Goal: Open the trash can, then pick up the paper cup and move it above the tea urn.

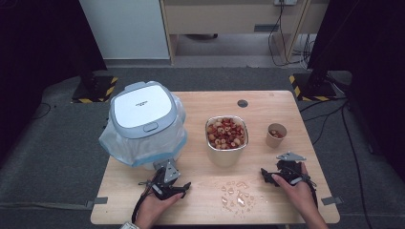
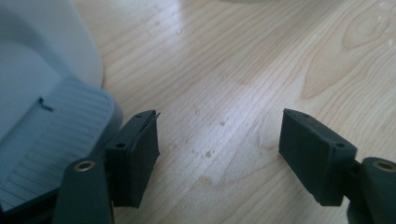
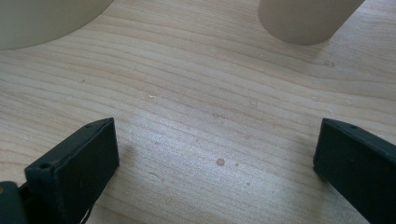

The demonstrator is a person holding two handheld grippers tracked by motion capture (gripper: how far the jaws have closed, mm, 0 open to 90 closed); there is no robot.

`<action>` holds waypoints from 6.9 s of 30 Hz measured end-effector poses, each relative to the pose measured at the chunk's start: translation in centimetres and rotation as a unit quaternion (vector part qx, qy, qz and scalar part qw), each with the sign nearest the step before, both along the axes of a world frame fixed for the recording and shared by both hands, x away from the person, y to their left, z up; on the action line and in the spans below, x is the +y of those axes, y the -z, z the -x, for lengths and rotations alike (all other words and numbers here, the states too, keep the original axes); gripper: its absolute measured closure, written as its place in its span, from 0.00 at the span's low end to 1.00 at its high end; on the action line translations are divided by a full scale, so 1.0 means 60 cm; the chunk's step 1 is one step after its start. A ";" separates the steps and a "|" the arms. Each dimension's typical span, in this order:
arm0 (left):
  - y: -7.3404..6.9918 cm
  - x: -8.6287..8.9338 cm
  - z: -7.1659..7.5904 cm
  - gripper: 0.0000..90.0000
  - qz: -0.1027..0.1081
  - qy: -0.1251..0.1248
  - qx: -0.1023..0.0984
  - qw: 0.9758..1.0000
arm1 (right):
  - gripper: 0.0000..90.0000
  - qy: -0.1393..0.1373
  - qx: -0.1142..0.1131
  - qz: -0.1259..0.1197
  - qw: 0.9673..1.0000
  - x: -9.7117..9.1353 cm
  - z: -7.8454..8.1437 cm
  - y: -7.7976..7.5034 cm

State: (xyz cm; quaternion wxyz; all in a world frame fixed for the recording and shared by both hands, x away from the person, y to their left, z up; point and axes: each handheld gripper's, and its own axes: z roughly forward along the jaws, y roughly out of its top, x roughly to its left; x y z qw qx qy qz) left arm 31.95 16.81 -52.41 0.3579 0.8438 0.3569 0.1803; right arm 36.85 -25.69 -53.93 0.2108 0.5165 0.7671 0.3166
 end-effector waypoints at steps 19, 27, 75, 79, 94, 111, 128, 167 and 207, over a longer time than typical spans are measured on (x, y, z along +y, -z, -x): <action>-0.037 0.083 -0.016 0.89 0.058 -0.093 -0.026 0.994 | 0.01 -0.005 0.001 -0.001 1.000 -0.001 0.001 0.000; -0.023 0.083 -0.032 0.93 0.031 -0.109 -0.028 0.993 | 0.01 -0.006 0.001 -0.001 1.000 -0.001 0.001 0.000; -0.001 0.070 -0.032 0.96 0.000 -0.113 -0.025 0.993 | 0.07 0.029 -0.021 -0.027 0.999 -0.012 0.000 -0.019; -0.001 0.070 -0.032 0.96 0.001 -0.113 -0.025 0.993 | 0.07 0.036 -0.027 -0.028 0.999 -0.014 0.000 -0.023; -0.001 0.069 -0.032 0.96 0.000 -0.113 -0.026 0.993 | 0.07 0.061 -0.053 -0.036 0.996 -0.020 0.002 -0.042; 0.000 0.070 -0.032 0.96 0.001 -0.113 -0.026 0.993 | 0.04 0.070 -0.086 -0.048 0.993 -0.009 -0.036 -0.085; 0.000 0.071 -0.032 0.96 0.004 -0.113 -0.025 0.993 | 0.09 0.107 -0.107 -0.054 0.987 -0.018 -0.112 -0.057; 0.000 0.070 -0.032 0.96 0.001 -0.112 -0.026 0.993 | 0.17 0.109 -0.101 -0.080 0.986 -0.012 -0.157 -0.030; -0.001 0.069 -0.031 0.96 0.000 -0.114 -0.026 0.993 | 0.32 0.044 -0.151 -0.048 0.986 -0.032 -0.148 -0.144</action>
